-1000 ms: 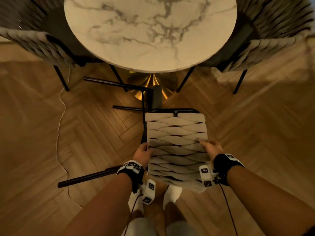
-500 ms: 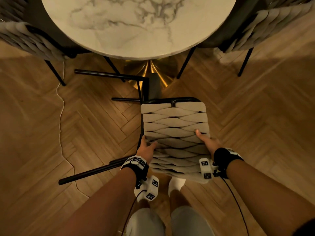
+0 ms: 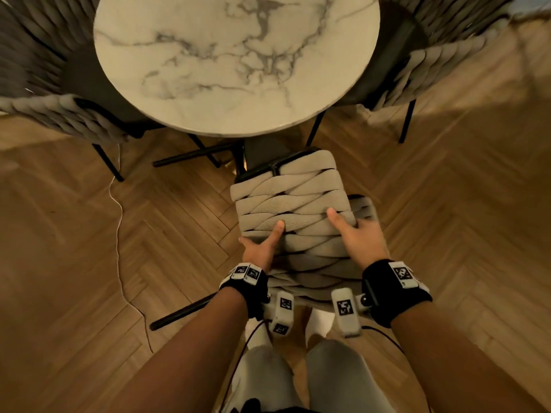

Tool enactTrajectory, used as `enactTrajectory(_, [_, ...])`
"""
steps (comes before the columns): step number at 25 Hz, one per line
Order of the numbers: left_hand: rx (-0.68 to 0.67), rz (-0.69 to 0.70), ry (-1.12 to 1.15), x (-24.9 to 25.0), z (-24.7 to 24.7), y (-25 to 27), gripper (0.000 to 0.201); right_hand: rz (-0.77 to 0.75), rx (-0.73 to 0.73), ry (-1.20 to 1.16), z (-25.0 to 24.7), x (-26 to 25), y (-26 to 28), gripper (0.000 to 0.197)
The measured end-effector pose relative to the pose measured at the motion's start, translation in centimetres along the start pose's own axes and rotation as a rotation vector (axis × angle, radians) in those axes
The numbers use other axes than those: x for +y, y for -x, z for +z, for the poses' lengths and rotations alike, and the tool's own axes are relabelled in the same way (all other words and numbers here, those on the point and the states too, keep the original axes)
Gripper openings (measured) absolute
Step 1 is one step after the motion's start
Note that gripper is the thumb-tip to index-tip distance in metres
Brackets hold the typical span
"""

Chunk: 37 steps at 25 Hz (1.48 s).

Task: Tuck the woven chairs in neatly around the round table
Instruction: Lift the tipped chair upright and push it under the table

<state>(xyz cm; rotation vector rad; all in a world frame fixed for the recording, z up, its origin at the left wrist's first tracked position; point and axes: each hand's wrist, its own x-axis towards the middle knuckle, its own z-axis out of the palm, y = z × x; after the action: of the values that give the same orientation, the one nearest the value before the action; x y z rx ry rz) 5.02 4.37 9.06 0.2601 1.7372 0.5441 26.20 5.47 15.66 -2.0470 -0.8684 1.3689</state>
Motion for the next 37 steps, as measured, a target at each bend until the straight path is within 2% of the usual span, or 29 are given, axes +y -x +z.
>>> enactTrajectory(5, [-0.202, 0.117, 0.027, 2.4, -0.8, 0.6, 0.128, -0.109, 0.059, 0.081, 0.7, -4.6, 3.2, 0.054])
enactTrajectory(7, [-0.229, 0.131, 0.042, 2.5, -1.6, 1.1, 0.125, -0.127, 0.069, 0.132, 1.9, -5.1, 4.1, 0.058])
enactTrajectory(10, [-0.196, 0.145, 0.024, 2.4, -4.2, 2.5, 0.125, -0.142, 0.021, 0.193, 4.6, -5.1, 5.5, 0.062])
enactTrajectory(12, [-0.169, 0.130, 0.039, 1.8, -6.1, 2.3, 0.123, -0.158, -0.033, 0.205, 6.8, -5.5, 6.7, 0.063])
enactTrajectory(14, [-0.166, 0.120, 0.051, 0.3, -7.9, -0.3, 0.119, -0.155, -0.082, 0.252, 9.2, -6.3, 7.6, 0.063])
enactTrajectory(16, [-0.181, 0.140, 0.055, -1.1, -10.8, -2.4, 0.103, -0.119, -0.179, 0.257, 12.0, -6.8, 8.6, 0.065])
enactTrajectory(18, [-0.170, 0.149, 0.075, 0.1, -13.1, 1.1, 0.084, -0.034, -0.360, 0.033, 14.1, -6.8, 9.1, 0.063])
enactTrajectory(20, [-0.202, 0.201, 0.062, 1.8, -15.3, 5.9, 0.062, 0.064, -0.509, -0.191, 15.5, -6.1, 9.6, 0.046])
enactTrajectory(21, [-0.220, 0.220, 0.074, 2.1, -16.2, 7.3, 0.054, 0.084, -0.534, -0.209, 15.8, -5.5, 9.7, 0.036])
enactTrajectory(23, [-0.230, 0.218, 0.104, 2.0, -18.2, 8.5, 0.039, 0.056, -0.465, -0.100, 15.7, -3.6, 9.2, 0.025])
enactTrajectory(24, [-0.227, 0.207, 0.125, 1.9, -19.4, 9.0, 0.038, 0.028, -0.372, -0.011, 15.3, -2.2, 8.4, 0.022])
enactTrajectory(26, [-0.212, 0.182, 0.192, 1.4, -21.3, 9.1, 0.056, 0.011, -0.141, 0.235, 13.5, 0.9, 6.9, 0.019])
enactTrajectory(27, [-0.195, 0.173, 0.225, 1.0, -22.0, 8.8, 0.063, 0.047, -0.023, 0.348, 12.3, 2.2, 6.5, 0.025])
enactTrajectory(29, [-0.082, 0.179, 0.271, -0.1, -23.1, 7.3, 0.066, 0.172, 0.145, 0.476, 10.2, 4.8, 6.2, 0.050])
enactTrajectory(32, [0.124, 0.235, 0.264, -1.2, -25.5, 5.1, 0.068, 0.395, 0.356, 0.500, 8.2, 8.4, 5.6, 0.084])
enactTrajectory(34, [0.215, 0.219, 0.209, -2.0, -27.9, 2.8, 0.068, 0.562, 0.419, 0.432, 7.6, 10.3, 4.9, 0.095])
enactTrajectory(35, [0.231, 0.203, 0.205, -2.4, -29.0, 1.7, 0.068, 0.611, 0.400, 0.362, 7.6, 11.2, 4.6, 0.090])
enactTrajectory(37, [0.253, 0.189, 0.205, -2.7, -30.7, 0.6, 0.065, 0.608, 0.275, 0.217, 7.8, 12.7, 3.8, 0.063])
